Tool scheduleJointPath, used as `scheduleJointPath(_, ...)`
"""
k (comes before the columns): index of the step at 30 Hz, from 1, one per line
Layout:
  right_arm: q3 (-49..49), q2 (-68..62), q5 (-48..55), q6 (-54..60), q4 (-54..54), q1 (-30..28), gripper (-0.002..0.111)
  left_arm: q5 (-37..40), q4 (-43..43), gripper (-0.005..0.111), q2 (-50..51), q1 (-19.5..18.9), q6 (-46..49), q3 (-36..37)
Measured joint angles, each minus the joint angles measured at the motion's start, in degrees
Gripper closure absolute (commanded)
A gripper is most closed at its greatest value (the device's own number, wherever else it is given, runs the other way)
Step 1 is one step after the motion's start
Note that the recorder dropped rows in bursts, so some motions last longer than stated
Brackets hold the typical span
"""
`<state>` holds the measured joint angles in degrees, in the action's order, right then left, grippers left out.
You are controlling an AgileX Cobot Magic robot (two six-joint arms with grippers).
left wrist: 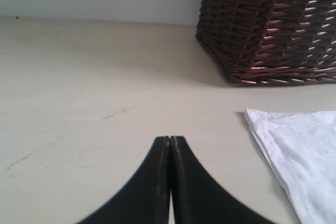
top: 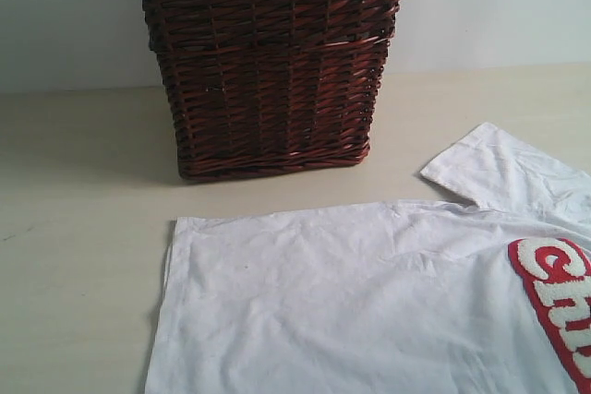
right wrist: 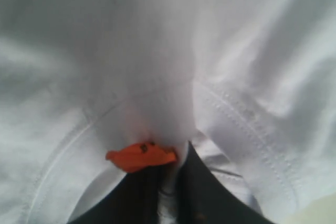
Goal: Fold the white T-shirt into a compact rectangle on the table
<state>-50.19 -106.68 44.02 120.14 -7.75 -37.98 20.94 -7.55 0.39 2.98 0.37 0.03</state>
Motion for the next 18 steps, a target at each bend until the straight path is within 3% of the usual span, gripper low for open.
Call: scheduleJointPath(18,0.0,0.0,1.14,0.0,-0.22,0.0,0.108,0.0,0.0,0.107,0.0,0.0,0.0,0.0)
